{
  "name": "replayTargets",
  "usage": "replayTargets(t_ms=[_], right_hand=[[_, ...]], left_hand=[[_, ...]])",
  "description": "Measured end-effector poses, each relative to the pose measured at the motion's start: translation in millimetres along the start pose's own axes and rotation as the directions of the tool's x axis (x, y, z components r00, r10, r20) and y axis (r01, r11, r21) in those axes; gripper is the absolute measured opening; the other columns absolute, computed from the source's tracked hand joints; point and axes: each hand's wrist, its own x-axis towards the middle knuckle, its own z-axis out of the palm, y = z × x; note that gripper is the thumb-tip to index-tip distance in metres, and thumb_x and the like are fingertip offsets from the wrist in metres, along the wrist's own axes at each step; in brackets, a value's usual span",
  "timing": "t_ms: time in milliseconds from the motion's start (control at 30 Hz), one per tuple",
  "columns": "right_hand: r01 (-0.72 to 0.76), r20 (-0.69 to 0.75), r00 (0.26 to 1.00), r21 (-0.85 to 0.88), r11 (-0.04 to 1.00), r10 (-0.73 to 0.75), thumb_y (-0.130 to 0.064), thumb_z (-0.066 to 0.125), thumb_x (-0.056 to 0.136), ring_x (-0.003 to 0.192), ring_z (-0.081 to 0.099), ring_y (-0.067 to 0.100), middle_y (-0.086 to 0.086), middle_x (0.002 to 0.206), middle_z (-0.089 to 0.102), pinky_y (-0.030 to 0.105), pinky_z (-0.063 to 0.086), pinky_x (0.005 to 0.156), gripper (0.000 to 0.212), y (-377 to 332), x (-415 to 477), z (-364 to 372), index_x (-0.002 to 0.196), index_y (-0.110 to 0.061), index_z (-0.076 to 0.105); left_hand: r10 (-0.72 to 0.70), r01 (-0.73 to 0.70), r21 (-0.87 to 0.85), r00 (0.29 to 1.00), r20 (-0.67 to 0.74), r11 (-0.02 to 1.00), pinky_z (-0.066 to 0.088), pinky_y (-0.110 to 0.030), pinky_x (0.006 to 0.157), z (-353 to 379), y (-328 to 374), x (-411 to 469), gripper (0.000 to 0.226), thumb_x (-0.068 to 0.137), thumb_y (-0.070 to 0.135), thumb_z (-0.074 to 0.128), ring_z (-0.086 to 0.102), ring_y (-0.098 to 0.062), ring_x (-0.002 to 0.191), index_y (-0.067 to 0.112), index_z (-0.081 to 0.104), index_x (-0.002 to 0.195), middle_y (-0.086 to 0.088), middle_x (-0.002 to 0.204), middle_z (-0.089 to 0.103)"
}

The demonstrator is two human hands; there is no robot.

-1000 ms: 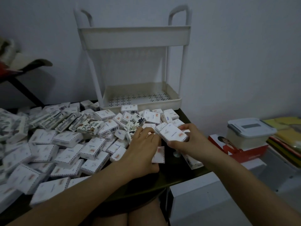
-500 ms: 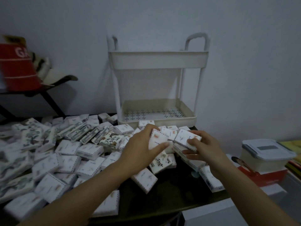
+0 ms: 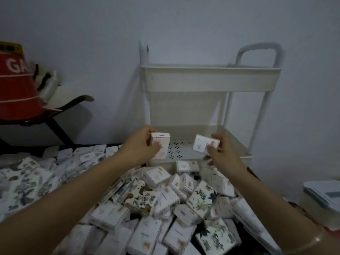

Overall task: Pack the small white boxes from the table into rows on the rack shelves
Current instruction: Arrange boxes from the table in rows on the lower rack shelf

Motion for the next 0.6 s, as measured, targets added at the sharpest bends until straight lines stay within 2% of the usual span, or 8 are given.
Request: replayTargets(t_ms=[67,133,200,233,300,400,500,600], right_hand=[[0.026,-0.003,1.0,-0.107,0.994,-0.026,-0.023,0.058,0.095,0.087,0.067,0.017,-0.001,0.108,0.062,0.042,0.056,0.08,0.03,-2.1,25.3,17.2,0.121,-0.019,0.043],[0.069,0.013,0.998,-0.256,0.964,-0.068,-0.029,0.059,0.094,0.086,0.062,0.017,-0.002,0.099,0.062,0.038,0.052,0.077,0.03,0.4,47.2,31.3,0.119,-0.015,0.047],[0.147,0.078,0.989,-0.455,0.878,-0.125,-0.029,0.055,0.096,0.077,0.055,0.014,-0.004,0.09,0.058,0.03,0.042,0.066,0.027,7.7,60.2,41.1,0.119,-0.015,0.05],[0.165,0.124,0.985,-0.518,0.839,-0.118,-0.028,0.054,0.097,0.076,0.053,0.014,-0.003,0.092,0.06,0.029,0.04,0.064,0.027,12.3,62.5,43.8,0.121,-0.017,0.049],[0.155,0.218,0.975,-0.57,0.807,-0.034,-0.026,0.051,0.098,0.082,0.056,0.016,0.001,0.105,0.062,0.03,0.044,0.068,0.028,21.3,62.8,46.0,0.125,-0.019,0.046],[0.137,0.314,0.947,-0.599,0.789,0.074,-0.026,0.049,0.099,0.09,0.06,0.019,0.005,0.11,0.062,0.032,0.048,0.074,0.033,30.1,61.6,43.7,0.13,-0.018,0.042],[0.171,0.324,0.944,-0.637,0.752,0.061,-0.028,0.05,0.099,0.095,0.06,0.021,0.006,0.115,0.064,0.03,0.044,0.074,0.036,34.7,59.5,41.9,0.132,-0.019,0.041],[0.189,0.306,0.952,-0.645,0.74,0.024,-0.03,0.05,0.098,0.094,0.06,0.021,0.005,0.113,0.065,0.03,0.045,0.074,0.035,38.6,57.2,43.0,0.131,-0.02,0.043]], left_hand=[[0.01,-0.011,0.06,1.0,0.019,0.998,0.054,-0.03,0.068,0.1,-3.6,19.6,0.021,0.089,0.014,0.062,0.063,-0.019,0.09,0.019,0.051,0.107,-0.003,0.109,0.065],[0.045,-0.049,0.156,0.999,0.024,0.987,0.047,-0.021,0.056,5.9,-4.8,34.4,0.022,0.087,0.014,0.063,0.061,-0.013,0.082,0.02,0.051,0.104,-0.002,0.105,0.063],[0.102,-0.106,0.278,0.994,0.031,0.955,0.046,-0.02,0.059,15.5,-6.3,42.8,0.022,0.085,0.015,0.065,0.058,-0.011,0.082,0.022,0.052,0.101,0.0,0.105,0.063],[0.125,-0.134,0.328,0.991,0.047,0.935,0.049,-0.024,0.064,21.3,-7.9,44.3,0.021,0.085,0.015,0.065,0.059,-0.012,0.085,0.022,0.053,0.101,0.0,0.105,0.063],[0.157,-0.184,0.401,0.983,0.1,0.898,0.053,-0.032,0.074,32.0,-12.9,45.1,0.021,0.086,0.013,0.063,0.06,-0.017,0.091,0.02,0.056,0.105,0.0,0.106,0.064],[0.203,-0.268,0.576,0.963,0.177,0.772,0.043,-0.029,0.064,41.4,-20.5,48.6,0.025,0.087,0.005,0.058,0.056,-0.019,0.084,0.016,0.053,0.109,-0.006,0.106,0.063],[0.193,-0.295,0.654,0.955,0.225,0.696,0.028,-0.028,0.052,48.6,-28.3,48.7,0.036,0.086,0.0,0.055,0.046,-0.019,0.075,0.014,0.046,0.118,-0.009,0.104,0.06],[0.14,-0.284,0.66,0.955,0.263,0.695,0.028,-0.028,0.057,53.4,-32.6,47.1,0.042,0.089,0.004,0.054,0.051,-0.022,0.086,0.019,0.043,0.126,-0.009,0.111,0.058]])
